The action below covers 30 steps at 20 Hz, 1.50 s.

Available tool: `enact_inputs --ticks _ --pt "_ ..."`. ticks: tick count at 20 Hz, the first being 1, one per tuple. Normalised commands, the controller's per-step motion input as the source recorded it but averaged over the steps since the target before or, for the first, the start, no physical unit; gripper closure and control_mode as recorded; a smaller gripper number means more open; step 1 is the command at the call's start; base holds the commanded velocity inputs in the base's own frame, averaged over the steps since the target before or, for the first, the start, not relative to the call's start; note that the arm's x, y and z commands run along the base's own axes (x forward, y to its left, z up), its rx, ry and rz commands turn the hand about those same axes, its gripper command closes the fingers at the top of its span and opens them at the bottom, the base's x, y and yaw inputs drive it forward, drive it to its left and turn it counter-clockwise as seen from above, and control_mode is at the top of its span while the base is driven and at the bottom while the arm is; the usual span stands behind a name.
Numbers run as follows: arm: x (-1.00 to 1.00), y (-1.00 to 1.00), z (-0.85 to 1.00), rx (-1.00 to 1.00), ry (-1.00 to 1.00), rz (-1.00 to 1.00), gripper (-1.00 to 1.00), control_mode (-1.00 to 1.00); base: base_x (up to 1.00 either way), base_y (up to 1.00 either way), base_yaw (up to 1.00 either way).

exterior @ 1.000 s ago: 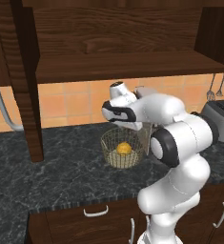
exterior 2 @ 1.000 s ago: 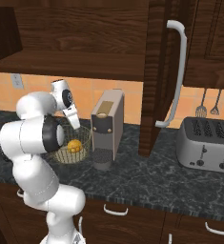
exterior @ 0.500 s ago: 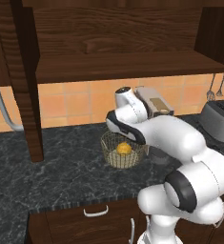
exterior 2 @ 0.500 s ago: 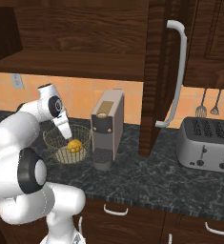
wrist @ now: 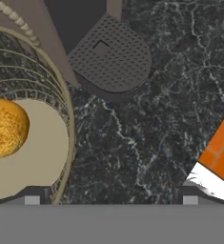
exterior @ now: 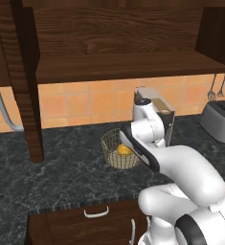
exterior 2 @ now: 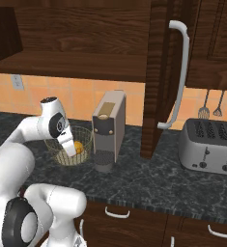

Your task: Open the cabinet, pick up the bread from the cabinet and place it in the basket. Then move the basket to the dining counter.

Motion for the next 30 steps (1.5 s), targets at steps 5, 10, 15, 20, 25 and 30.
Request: enact_inputs --ticks 5,10,15,20,25,30 --pt "0.01 0.00 0.00 0.00 0.01 0.00 -1.00 -1.00 0.00 0.00 0.00" --pt "0.27 0.00 0.00 0.00 0.01 0.00 -1.00 -1.00 0.00 0.00 0.00" --pt "0.37 0.00 -0.10 0.00 0.06 0.00 -1.00 -1.00 0.00 0.00 0.00" --pt "0.22 0.00 -0.21 0.00 0.09 0.00 -1.00 -1.00 0.00 0.00 0.00" --pt "0.11 0.07 -0.26 0.00 0.05 0.00 -1.00 -1.00 0.00 0.00 0.00" --pt "0.01 0.11 -0.38 0.00 0.03 0.00 -1.00 -1.00 0.00 0.00 0.00"
